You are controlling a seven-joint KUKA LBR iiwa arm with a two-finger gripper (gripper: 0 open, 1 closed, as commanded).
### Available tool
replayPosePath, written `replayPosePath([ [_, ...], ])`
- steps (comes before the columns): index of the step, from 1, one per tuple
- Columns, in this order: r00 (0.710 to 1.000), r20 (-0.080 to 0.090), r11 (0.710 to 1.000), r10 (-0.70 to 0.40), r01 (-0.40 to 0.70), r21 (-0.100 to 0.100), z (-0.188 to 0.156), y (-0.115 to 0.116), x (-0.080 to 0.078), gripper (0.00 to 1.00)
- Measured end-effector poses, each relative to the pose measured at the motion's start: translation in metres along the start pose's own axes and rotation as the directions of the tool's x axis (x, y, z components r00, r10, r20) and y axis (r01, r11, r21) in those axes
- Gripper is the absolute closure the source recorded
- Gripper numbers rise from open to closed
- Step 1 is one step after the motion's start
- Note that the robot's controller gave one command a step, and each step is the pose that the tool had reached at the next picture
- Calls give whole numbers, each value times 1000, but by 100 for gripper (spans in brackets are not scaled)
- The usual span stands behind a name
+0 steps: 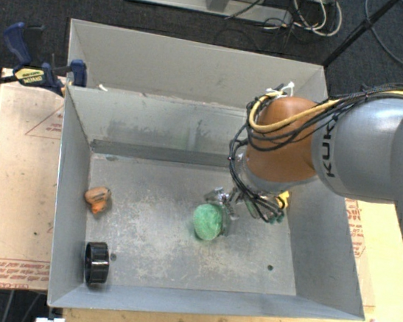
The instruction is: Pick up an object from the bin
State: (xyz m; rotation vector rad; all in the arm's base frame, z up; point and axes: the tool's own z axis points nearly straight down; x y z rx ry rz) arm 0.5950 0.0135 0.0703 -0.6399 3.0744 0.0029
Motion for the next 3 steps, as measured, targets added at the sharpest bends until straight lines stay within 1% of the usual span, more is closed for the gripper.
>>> replayPosePath([
  [1, 999, 2, 999, -33, 33, 1, -111, 40, -26, 100],
  [2, 999, 2, 999, -32, 32, 1, -111, 40, -26, 100],
  [3, 999, 3, 999, -38, 38, 2, -206, 33, -51, 100],
])
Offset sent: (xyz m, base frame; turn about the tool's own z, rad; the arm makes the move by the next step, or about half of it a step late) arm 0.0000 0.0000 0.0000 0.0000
